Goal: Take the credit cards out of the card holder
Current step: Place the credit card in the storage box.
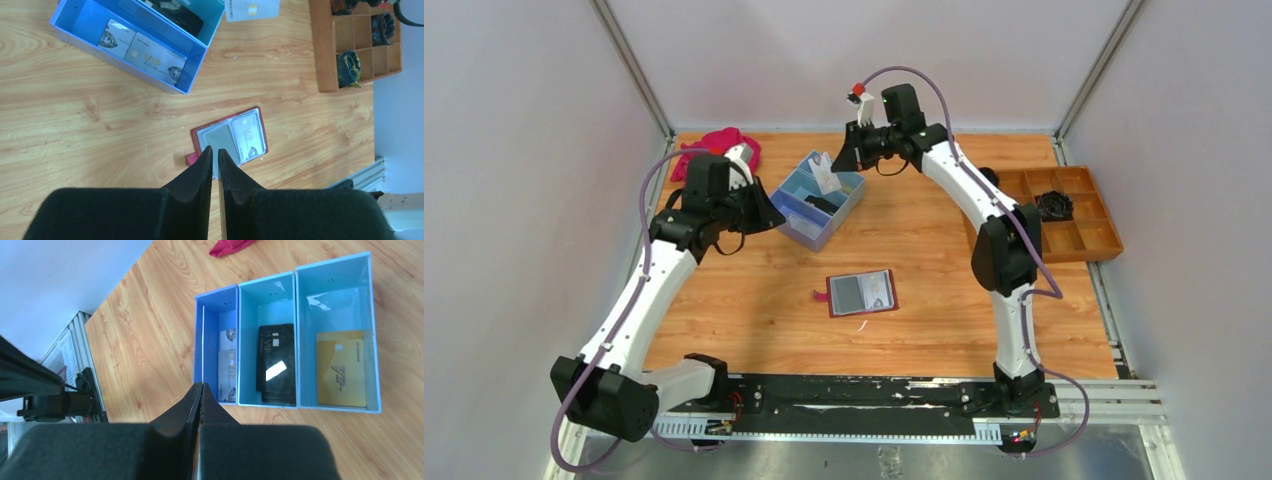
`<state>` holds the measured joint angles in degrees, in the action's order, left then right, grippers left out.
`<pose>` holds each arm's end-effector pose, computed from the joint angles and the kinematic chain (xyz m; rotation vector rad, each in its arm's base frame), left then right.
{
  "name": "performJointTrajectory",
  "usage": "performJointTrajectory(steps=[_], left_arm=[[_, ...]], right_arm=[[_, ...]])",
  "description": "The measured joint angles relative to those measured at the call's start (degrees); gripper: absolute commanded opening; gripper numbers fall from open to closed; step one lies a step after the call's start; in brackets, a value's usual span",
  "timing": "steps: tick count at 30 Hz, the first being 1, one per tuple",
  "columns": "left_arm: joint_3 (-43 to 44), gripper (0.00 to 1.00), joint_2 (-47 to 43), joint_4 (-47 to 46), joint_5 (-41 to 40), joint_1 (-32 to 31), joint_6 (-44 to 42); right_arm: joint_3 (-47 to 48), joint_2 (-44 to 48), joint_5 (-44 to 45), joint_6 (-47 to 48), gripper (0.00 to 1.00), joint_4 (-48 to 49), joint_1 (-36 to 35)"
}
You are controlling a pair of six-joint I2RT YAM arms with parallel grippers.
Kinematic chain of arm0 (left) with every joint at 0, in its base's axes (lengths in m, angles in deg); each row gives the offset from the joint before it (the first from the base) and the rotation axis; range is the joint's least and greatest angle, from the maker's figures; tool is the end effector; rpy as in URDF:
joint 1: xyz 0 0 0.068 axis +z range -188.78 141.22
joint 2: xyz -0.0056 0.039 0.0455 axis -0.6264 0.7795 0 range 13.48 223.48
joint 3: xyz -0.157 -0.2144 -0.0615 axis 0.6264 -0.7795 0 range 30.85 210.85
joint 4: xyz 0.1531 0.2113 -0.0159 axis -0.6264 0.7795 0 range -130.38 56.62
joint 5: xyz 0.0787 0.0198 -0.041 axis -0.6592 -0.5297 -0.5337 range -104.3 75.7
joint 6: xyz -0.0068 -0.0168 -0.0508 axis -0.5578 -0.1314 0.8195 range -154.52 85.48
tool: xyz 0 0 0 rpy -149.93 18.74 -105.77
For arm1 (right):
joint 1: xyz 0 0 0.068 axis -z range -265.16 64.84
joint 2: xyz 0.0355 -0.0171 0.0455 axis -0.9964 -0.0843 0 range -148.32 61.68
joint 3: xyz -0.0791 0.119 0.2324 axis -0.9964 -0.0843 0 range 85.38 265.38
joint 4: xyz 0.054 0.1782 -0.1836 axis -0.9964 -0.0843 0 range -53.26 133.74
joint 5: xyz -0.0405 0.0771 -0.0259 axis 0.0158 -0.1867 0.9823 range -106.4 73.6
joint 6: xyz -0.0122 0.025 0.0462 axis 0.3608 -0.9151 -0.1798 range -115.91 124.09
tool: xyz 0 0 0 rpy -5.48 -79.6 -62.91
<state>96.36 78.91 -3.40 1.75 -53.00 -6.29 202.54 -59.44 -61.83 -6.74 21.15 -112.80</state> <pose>0.2320 -0.0689 0.3489 -0.1186 2.2780 -0.7106 0.4254 0.2515 0.3382 -0.8174 1.9338 1.2172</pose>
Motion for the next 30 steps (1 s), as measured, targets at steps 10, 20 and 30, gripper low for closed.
performJointTrajectory(steps=[10,20,30], left_arm=[[-4.1,0.15,-3.1,-1.6,-5.2,0.1,-0.6],[-2.5,0.14,0.2,-4.7,-8.8,0.2,-3.0],[0.6,0.13,7.5,-4.3,-8.3,0.2,-5.4]], right_arm=[[1.3,-3.6,6.5,1.7,0.00,-1.5,-2.0],[6.5,-9.0,9.4,3.6,0.00,-1.8,-4.6],[4.6,-10.5,5.4,3.6,0.00,-1.6,-4.9]])
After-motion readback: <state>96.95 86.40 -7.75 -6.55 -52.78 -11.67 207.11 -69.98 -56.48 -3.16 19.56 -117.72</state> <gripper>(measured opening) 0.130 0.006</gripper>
